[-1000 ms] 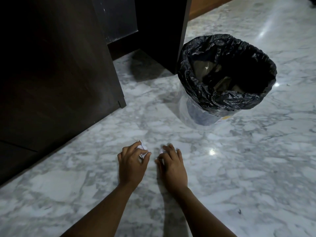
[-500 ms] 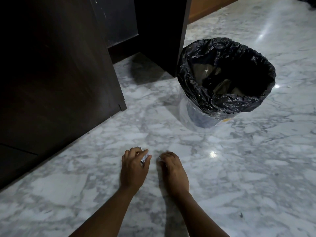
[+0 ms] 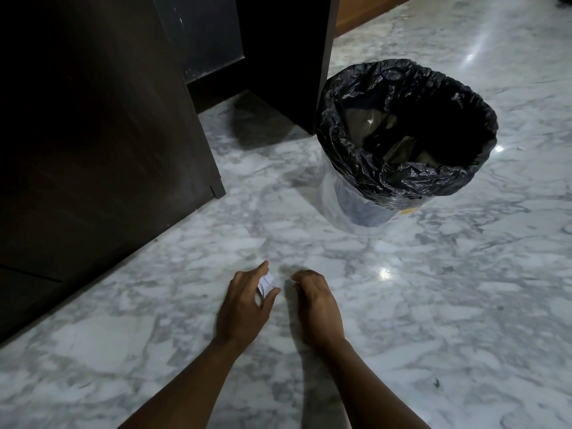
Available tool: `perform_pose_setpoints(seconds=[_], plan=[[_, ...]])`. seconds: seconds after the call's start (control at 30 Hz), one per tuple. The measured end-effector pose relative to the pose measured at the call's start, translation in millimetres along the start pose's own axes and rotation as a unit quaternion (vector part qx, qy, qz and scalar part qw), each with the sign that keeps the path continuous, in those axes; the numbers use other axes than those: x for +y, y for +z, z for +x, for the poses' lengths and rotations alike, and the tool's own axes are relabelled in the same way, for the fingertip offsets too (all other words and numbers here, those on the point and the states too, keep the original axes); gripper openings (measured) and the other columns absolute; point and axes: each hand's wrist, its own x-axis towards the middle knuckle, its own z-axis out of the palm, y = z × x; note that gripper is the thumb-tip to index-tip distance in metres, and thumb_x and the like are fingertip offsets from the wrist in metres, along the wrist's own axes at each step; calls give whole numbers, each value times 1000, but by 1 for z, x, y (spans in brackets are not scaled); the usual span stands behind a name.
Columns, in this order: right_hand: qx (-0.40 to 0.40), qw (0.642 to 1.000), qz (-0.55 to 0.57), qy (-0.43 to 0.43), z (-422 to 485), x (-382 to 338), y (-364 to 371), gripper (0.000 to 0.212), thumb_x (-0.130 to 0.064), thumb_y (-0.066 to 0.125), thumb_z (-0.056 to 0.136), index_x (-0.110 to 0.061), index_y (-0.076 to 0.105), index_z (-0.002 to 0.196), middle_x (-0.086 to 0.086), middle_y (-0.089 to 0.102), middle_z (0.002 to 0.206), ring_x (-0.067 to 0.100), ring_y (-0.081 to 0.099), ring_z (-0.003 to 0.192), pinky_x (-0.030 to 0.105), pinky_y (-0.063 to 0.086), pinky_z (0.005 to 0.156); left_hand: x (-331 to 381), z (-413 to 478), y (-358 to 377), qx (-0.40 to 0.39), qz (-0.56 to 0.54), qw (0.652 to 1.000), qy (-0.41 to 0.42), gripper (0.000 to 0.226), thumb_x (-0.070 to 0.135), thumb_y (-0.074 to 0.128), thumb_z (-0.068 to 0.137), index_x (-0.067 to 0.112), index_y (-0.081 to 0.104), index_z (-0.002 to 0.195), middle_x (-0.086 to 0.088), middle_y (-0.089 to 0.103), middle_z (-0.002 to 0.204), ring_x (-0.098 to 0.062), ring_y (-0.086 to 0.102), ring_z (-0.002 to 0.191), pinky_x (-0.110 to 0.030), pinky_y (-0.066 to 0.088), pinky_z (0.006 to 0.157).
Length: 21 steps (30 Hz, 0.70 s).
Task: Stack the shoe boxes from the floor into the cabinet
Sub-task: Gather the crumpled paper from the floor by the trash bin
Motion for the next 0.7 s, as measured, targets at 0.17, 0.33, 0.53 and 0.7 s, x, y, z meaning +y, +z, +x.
perform_pose_setpoints(seconds=[0.17,0.33,0.53,0.7], plan=[[-6,1000,15,17,-5,2,-4,25,-7,51,97,-12,65,118,0,61,123,11,55,114,10,37,92,3,-3,2,-4,-12,1000,20,62,41,74,84,31,49,140,11,60,116,-9,61,105,-32,58,77],[2,998,54,38,-8,1,-4,27,-11,52,98,-15,65,121,-4,62,124,4,54,113,1,33,94,2,0,2,18,-45,999,16,56,28,80,81,16,60,132,5,63,113,-9,63,104,-28,57,84],[21,988,125,84,-5,3,-7,40,0,54,95,-19,61,129,-16,56,125,0,55,118,19,46,101,8,4,5,69,-81,994,0,55,12,86,73,5,65,123,11,60,110,-9,63,101,-11,48,89],[65,980,150,110,4,10,-8,31,-6,57,98,-18,64,126,-14,61,119,2,60,114,26,51,99,7,11,10,88,-65,994,20,41,7,89,68,4,74,106,4,65,107,-9,62,101,-16,50,89]])
